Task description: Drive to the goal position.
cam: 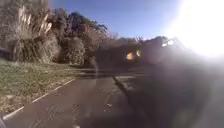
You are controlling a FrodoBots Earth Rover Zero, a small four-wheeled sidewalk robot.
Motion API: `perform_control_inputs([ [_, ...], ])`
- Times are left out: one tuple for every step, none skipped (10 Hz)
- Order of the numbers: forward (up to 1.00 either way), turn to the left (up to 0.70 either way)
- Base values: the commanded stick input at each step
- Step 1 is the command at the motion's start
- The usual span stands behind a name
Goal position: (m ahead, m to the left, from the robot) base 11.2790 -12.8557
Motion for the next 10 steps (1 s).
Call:
perform_control_inputs([
  [0.60,0.15],
  [0.60,0.15],
  [0.60,0.15],
  [0.60,0.15],
  [0.60,0.15],
  [0.60,0.15],
  [0.60,0.15],
  [0.60,0.15],
  [0.00,0.37],
  [0.00,0.11],
])
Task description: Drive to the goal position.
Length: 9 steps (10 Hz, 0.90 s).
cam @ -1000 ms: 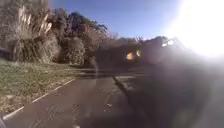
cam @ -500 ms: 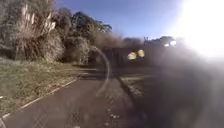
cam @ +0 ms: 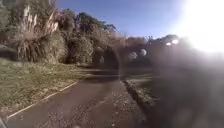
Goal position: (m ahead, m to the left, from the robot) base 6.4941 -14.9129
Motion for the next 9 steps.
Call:
perform_control_inputs([
  [0.00,0.00],
  [0.00,0.00],
  [0.00,0.00],
  [0.00,0.00],
  [0.00,0.00],
  [0.00,0.00],
  [0.00,0.00],
  [0.00,0.00],
  [0.00,0.00],
])
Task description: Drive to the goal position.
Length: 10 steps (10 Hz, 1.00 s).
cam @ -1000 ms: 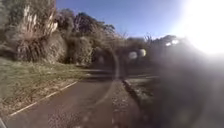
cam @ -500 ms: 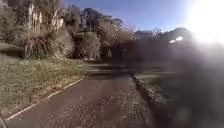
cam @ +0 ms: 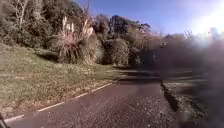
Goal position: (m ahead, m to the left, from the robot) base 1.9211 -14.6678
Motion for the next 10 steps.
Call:
perform_control_inputs([
  [0.02,0.00],
  [0.27,0.00],
  [0.52,0.00],
  [0.60,-0.15],
  [0.60,-0.15],
  [0.60,-0.15],
  [0.60,-0.15],
  [0.60,-0.15],
  [0.60,-0.15],
  [0.60,-0.15],
])
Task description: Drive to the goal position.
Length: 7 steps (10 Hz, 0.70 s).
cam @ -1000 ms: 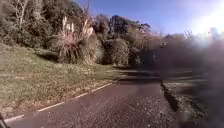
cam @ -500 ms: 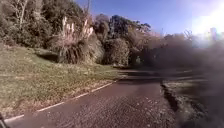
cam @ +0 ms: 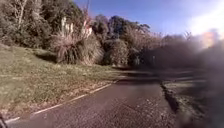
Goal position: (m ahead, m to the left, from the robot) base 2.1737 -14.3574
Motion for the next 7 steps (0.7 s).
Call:
perform_control_inputs([
  [0.60,-0.15],
  [0.60,-0.15],
  [0.60,-0.15],
  [0.60,-0.15],
  [0.60,-0.15],
  [0.60,-0.15],
  [0.60,-0.15],
])
